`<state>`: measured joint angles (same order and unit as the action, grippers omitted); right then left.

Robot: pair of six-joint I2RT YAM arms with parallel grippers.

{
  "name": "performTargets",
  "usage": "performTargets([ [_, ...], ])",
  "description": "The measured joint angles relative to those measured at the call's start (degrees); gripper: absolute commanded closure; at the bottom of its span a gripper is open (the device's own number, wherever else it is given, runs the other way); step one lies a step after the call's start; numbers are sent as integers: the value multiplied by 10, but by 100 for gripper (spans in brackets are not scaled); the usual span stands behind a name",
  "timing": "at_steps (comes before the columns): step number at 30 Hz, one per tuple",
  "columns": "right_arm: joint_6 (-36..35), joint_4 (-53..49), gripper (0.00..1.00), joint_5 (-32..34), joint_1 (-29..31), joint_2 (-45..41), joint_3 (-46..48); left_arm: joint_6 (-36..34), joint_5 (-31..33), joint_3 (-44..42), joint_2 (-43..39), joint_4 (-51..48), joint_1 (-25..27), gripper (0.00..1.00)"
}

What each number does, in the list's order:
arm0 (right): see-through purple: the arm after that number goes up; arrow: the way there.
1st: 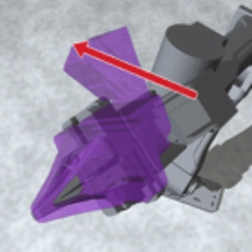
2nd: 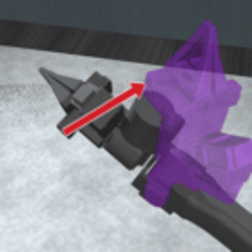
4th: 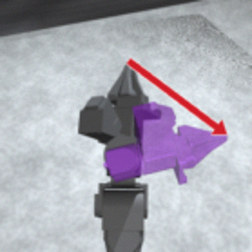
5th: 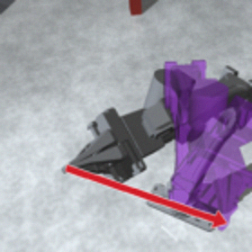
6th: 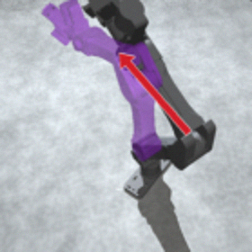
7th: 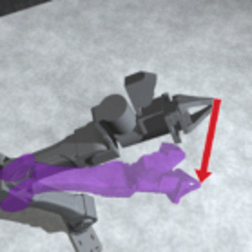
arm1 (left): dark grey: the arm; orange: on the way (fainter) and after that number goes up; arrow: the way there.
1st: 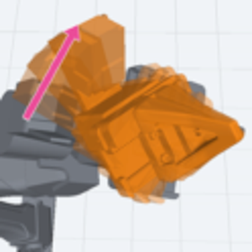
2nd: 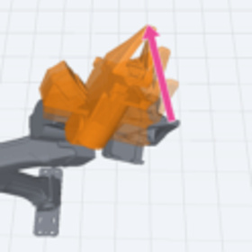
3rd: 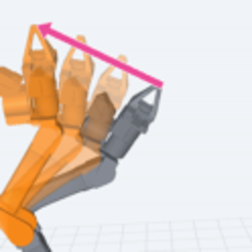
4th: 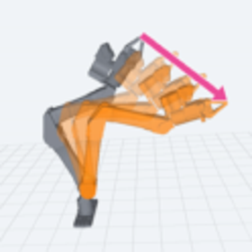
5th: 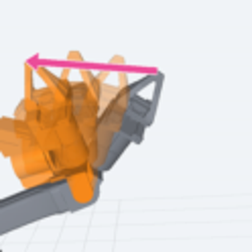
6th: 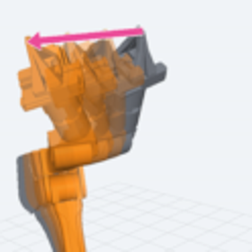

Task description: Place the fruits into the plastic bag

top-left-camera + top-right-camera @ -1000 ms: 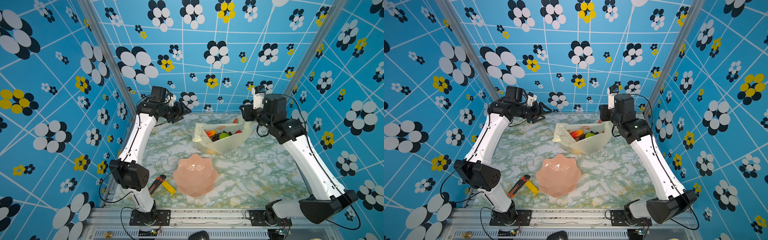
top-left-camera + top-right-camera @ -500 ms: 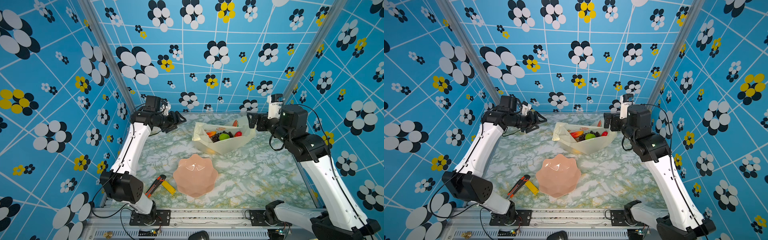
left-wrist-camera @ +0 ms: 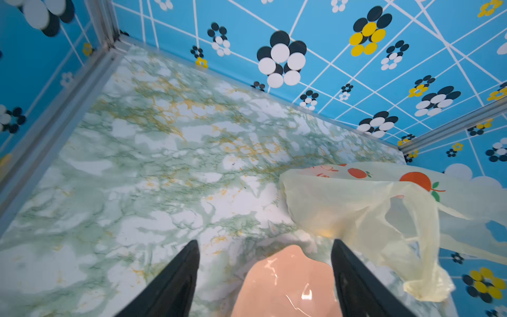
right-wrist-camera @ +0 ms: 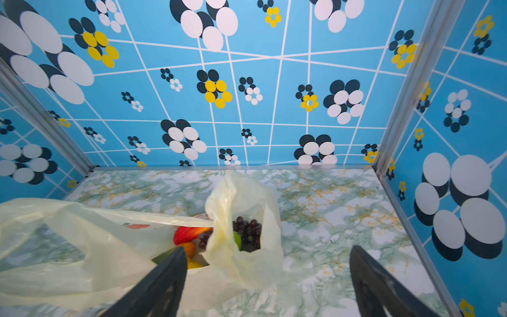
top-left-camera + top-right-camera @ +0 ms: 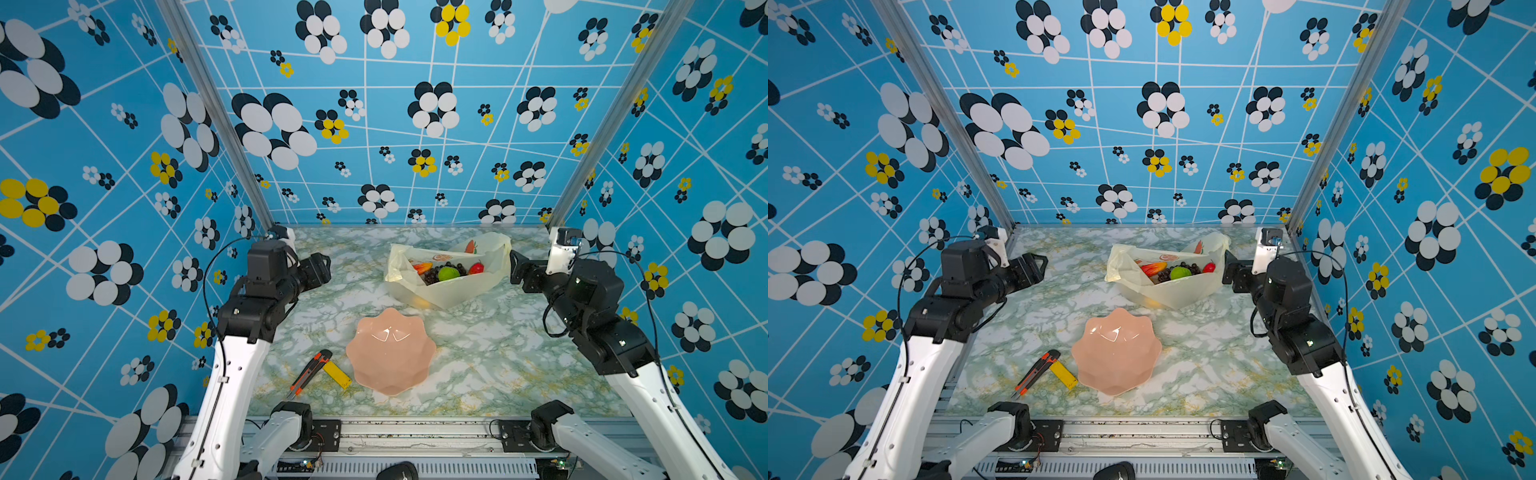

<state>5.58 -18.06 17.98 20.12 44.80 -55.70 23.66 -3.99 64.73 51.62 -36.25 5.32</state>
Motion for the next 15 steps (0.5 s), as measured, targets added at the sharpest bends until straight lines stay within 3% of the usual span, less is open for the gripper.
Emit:
performTargets([
  [4,-7,49,3,13,-35,-26,101,-13,56,-145,-95,79,0,19],
  [8,-4,111,1,12,-85,-6,189,-23,96,-264,-139,151,-4,17],
  [15,-5,280,1,-24,-160,169,277,-59,156,-359,-154,245,-13,3],
])
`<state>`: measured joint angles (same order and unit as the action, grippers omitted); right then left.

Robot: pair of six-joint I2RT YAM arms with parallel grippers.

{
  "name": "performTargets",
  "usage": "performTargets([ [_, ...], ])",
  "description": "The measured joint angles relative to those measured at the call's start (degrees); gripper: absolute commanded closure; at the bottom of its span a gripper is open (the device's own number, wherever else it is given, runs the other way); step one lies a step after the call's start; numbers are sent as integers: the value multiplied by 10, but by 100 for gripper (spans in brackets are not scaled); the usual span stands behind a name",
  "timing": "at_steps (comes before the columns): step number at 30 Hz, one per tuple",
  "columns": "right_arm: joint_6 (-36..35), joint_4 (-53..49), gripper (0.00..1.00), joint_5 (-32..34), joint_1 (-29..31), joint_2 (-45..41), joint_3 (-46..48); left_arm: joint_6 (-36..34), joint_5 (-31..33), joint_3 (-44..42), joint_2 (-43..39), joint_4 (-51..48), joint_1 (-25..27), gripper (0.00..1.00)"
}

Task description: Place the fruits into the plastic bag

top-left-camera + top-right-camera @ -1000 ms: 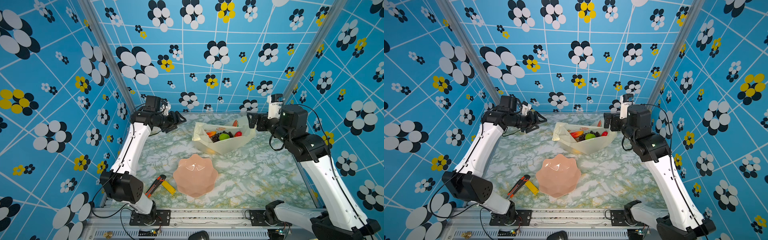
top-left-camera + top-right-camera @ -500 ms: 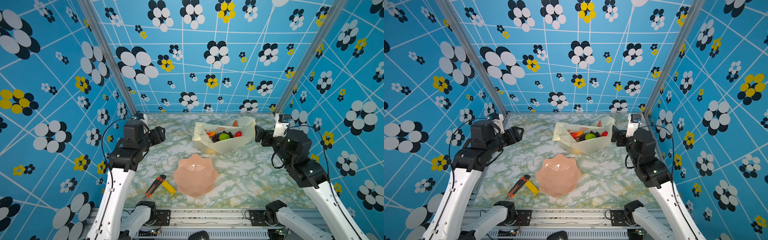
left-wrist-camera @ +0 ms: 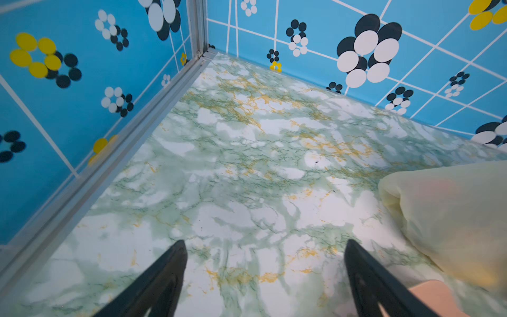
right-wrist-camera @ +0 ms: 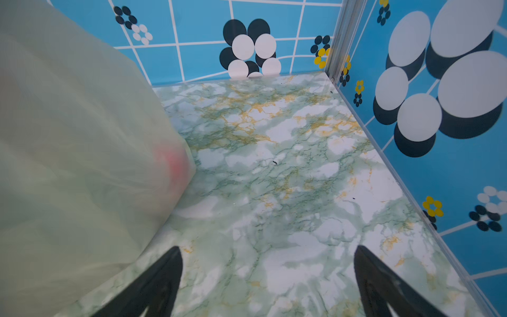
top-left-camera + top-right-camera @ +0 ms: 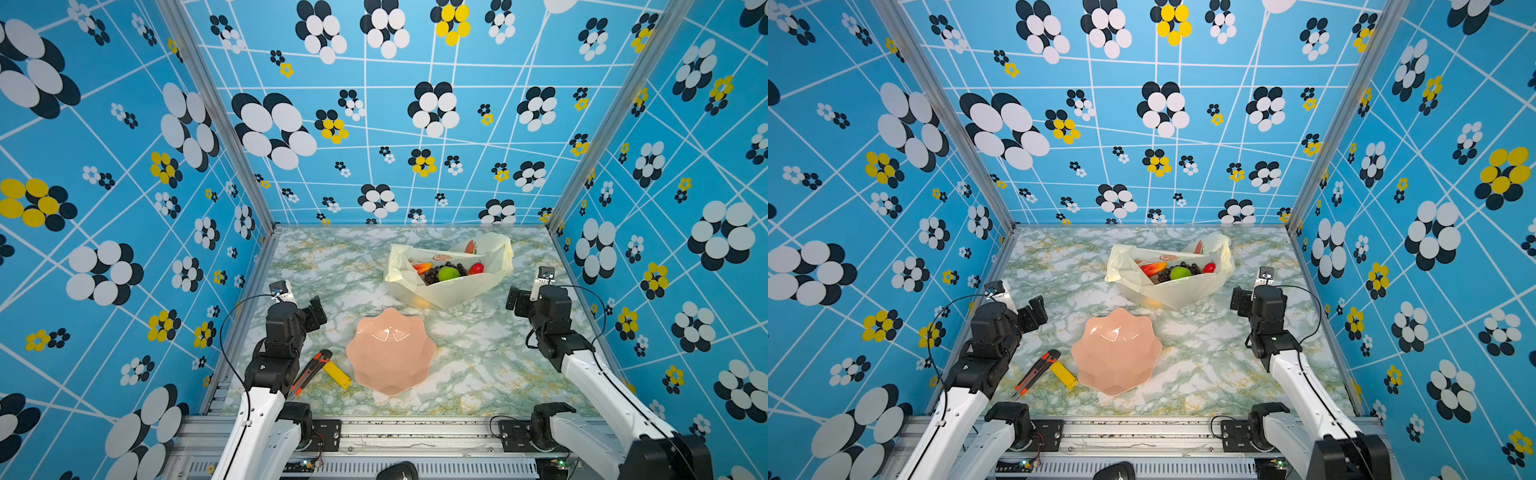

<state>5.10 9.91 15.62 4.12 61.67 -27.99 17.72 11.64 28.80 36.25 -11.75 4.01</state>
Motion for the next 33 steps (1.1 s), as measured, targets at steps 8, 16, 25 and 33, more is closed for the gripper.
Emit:
performTargets([
  [8,0,177,1,-31,-13,154,33,-19,35,-33,58,88,-45,0],
  [16,-18,323,1,-70,-35,184,69,-24,27,-36,201,191,-82,1],
  [25,-19,492,1,-85,-41,281,127,-54,1,-35,342,317,-92,1],
  [33,-17,480,1,-87,-48,281,83,-89,-50,-14,476,425,-77,1],
])
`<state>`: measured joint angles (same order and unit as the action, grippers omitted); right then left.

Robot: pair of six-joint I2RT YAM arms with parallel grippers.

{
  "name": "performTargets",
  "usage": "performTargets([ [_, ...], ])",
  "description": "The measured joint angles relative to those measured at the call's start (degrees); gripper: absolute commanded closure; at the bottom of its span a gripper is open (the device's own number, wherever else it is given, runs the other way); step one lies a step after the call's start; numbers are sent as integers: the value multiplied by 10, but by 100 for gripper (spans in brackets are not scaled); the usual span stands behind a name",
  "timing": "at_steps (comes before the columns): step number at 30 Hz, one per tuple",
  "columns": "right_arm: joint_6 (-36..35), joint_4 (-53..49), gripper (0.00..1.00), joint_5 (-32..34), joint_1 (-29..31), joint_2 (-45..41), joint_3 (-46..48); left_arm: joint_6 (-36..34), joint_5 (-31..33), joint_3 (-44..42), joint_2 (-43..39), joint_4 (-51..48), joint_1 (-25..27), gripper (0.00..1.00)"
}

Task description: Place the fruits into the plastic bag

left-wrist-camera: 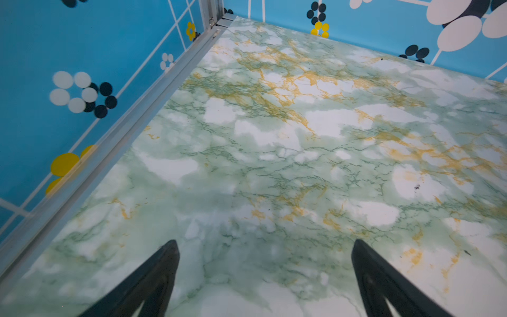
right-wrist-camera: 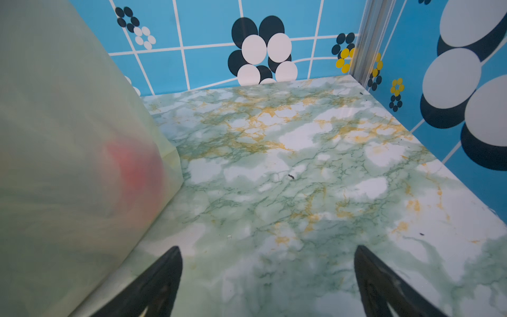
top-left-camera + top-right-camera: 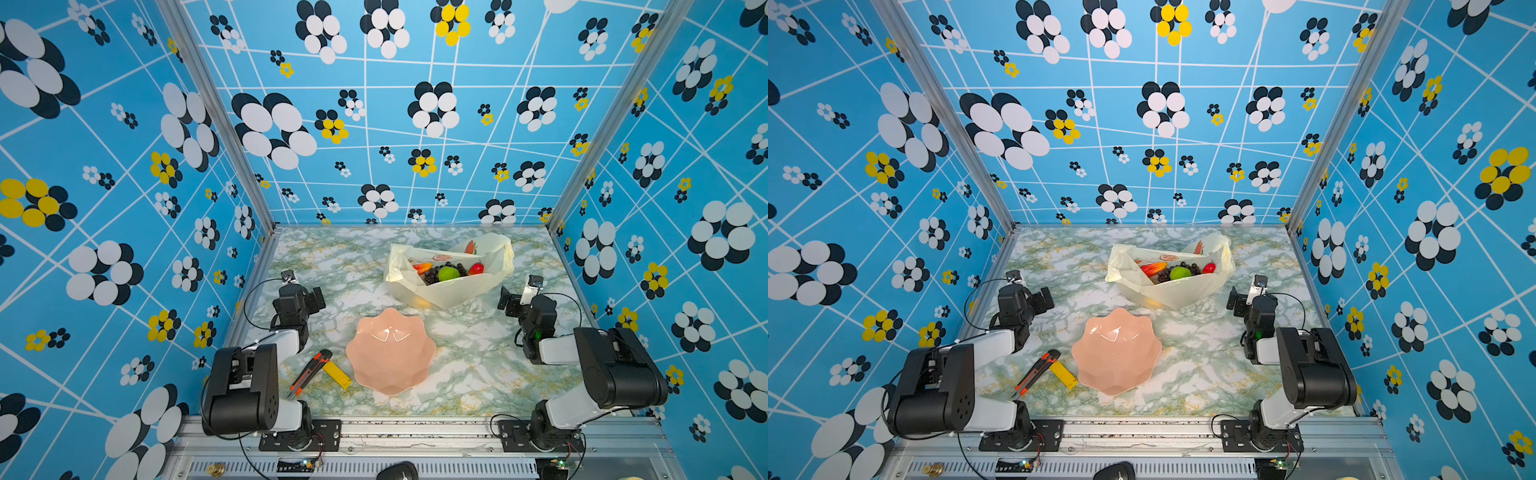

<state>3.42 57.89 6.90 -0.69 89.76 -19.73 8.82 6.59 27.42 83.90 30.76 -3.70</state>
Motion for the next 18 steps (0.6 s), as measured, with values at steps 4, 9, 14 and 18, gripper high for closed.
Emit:
performTargets([
  [4,0,-9,1,0,0,0,-4,-40,-14,7,23,27,40,1],
  [9,0,-21,1,0,0,0,-4,-70,-33,0,25,76,59,1],
  [14,0,-22,1,0,0,0,-4,-76,-47,-47,35,157,52,1],
  [18,0,-22,1,0,0,0,-4,-76,-47,-52,40,172,52,1],
])
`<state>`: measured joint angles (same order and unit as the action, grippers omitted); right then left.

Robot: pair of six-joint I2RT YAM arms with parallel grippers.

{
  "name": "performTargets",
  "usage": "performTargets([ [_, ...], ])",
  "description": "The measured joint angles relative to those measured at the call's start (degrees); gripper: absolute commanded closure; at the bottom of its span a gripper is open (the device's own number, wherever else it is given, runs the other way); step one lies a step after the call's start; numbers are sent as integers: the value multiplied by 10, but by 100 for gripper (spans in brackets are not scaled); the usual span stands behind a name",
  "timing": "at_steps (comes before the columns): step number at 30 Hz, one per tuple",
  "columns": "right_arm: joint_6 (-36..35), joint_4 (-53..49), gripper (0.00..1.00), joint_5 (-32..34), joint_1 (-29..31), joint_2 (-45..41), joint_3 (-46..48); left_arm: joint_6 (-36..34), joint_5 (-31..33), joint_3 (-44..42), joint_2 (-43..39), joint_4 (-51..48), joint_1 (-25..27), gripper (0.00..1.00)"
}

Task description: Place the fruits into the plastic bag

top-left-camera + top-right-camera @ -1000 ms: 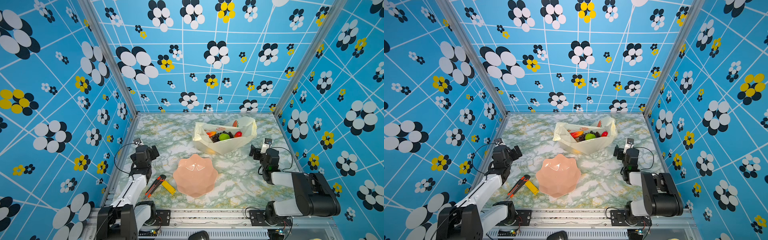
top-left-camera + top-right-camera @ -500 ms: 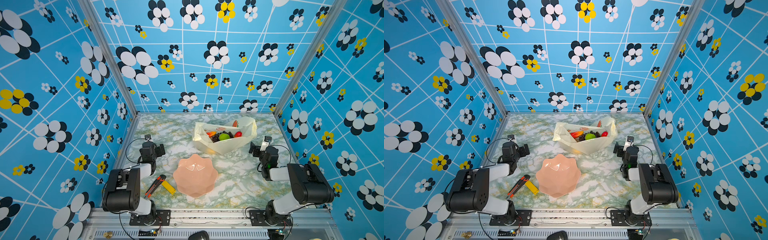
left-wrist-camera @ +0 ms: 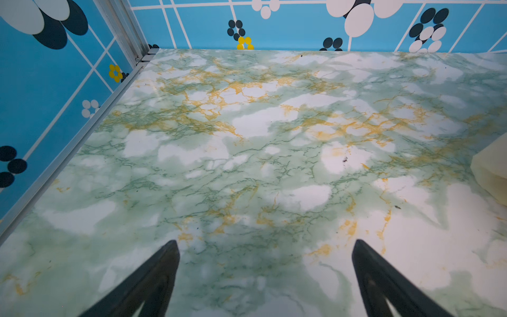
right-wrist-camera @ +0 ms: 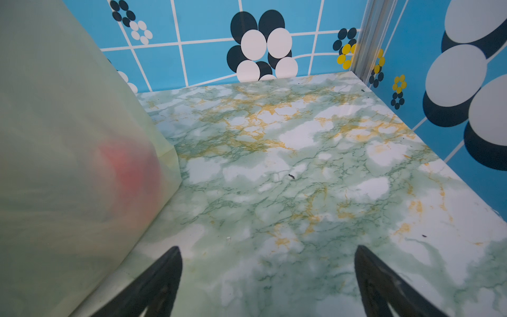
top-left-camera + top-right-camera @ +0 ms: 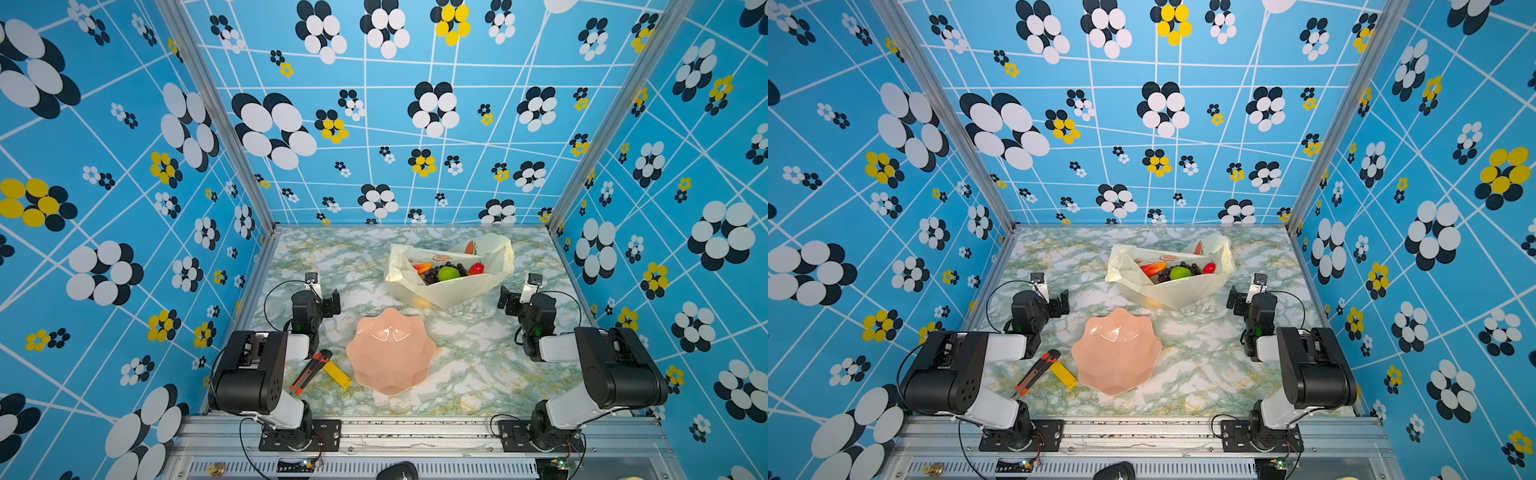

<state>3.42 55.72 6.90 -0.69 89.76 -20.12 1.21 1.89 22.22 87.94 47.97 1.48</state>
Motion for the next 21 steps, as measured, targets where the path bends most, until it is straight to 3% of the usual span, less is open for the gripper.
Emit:
performTargets([
  [21,0,0,1,0,0,0,0,0,0,0,0,18,0,1],
])
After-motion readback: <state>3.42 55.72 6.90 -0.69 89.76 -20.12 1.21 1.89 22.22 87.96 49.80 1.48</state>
